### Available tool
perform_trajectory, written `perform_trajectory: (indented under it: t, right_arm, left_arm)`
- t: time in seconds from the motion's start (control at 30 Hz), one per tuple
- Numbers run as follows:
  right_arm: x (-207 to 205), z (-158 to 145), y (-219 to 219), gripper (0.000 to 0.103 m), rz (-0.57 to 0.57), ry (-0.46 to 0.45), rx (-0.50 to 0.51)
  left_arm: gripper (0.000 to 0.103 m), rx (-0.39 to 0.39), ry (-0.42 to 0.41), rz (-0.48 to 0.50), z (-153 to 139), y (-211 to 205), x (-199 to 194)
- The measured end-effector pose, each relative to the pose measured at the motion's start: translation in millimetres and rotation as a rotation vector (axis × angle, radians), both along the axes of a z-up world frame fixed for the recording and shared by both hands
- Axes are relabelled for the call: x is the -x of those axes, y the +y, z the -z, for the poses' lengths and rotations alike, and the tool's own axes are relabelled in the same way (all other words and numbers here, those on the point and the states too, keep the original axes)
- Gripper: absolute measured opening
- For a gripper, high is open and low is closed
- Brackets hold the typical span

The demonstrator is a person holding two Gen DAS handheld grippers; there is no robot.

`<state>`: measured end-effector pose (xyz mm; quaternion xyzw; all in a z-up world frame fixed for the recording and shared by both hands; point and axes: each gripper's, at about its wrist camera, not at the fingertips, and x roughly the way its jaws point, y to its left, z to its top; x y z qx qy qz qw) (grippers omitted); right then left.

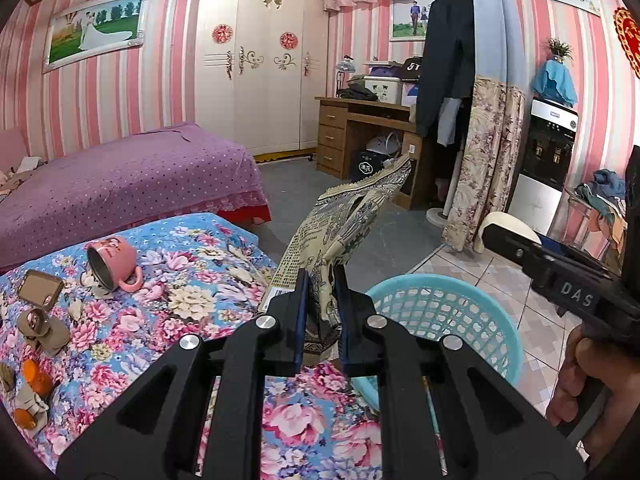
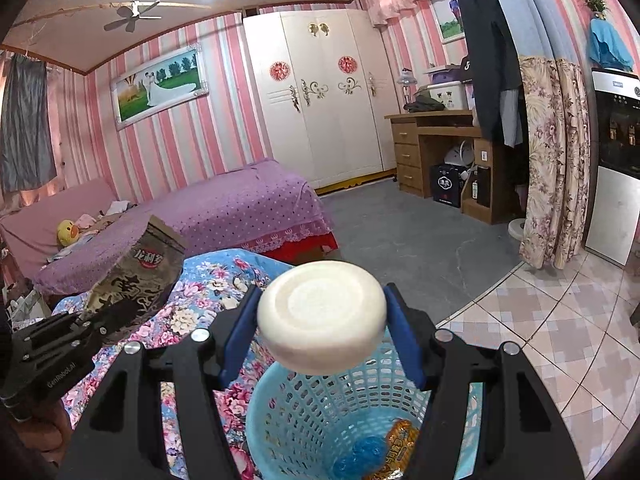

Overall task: Collect trash
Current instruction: 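Carry the wrapper and white lid with both grippers over the blue basket, then open both grippers to drop the wrapper and lid into the basket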

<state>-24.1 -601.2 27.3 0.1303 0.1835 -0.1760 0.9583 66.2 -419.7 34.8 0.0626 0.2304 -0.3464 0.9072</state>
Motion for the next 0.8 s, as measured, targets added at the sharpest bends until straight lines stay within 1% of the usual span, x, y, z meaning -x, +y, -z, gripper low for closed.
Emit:
perform_trajectory:
  t: [0.23, 0.27, 0.3, 0.33, 0.4, 0.57, 0.63, 0.67, 0.7, 0.73, 0.77, 0.8]
  right_arm:
    - [5, 2, -8, 0.061, 0.032, -0.007, -0.017]
    - [6, 3, -9, 0.064, 0.042, -0.006, -0.012]
    - [6, 3, -10, 0.069, 0.065, -0.005, -0.004]
    - [9, 4, -12, 0.077, 0.093, -0.014, 0.002]
    - [14, 2, -15, 0.077, 0.104, -0.031, -0.014]
    - [27, -2, -22, 0.077, 0.154, -0.076, -0.022]
    - [30, -2, -25, 0.077, 0.167, -0.084, -0.029]
    - [31, -2, -27, 0.077, 0.181, -0.089, -0.03]
    - [33, -1, -29, 0.077, 0.198, -0.095, -0.03]
    - [35, 0, -31, 0.077, 0.204, -0.098, -0.037]
    - [36, 1, -35, 0.077, 0.211, -0.105, -0.052]
    - [37, 1, -36, 0.077, 0.214, -0.108, -0.059]
  left_arm:
    - [0.011, -0.004, -0.005, 0.02, 0, -10, 4]
    - [0.011, -0.006, -0.002, 0.023, 0, -13, 4]
    - [0.011, -0.007, 0.0, 0.025, 1, -14, 4]
    - [0.011, -0.006, 0.001, 0.031, 2, -17, 5]
    - [0.011, -0.008, -0.001, 0.037, 3, -20, 6]
    - [0.011, -0.007, 0.024, 0.061, 8, -33, 6]
    - [0.016, -0.001, 0.045, 0.096, 10, -40, 9]
    - [0.021, 0.006, 0.045, 0.116, 10, -43, 12]
    - [0.045, 0.009, 0.04, 0.137, 10, -46, 17]
    - [0.077, 0.014, 0.026, 0.139, 9, -48, 20]
    - [0.086, 0.021, 0.01, 0.132, 8, -49, 23]
    - [0.09, 0.035, -0.005, 0.127, 4, -48, 25]
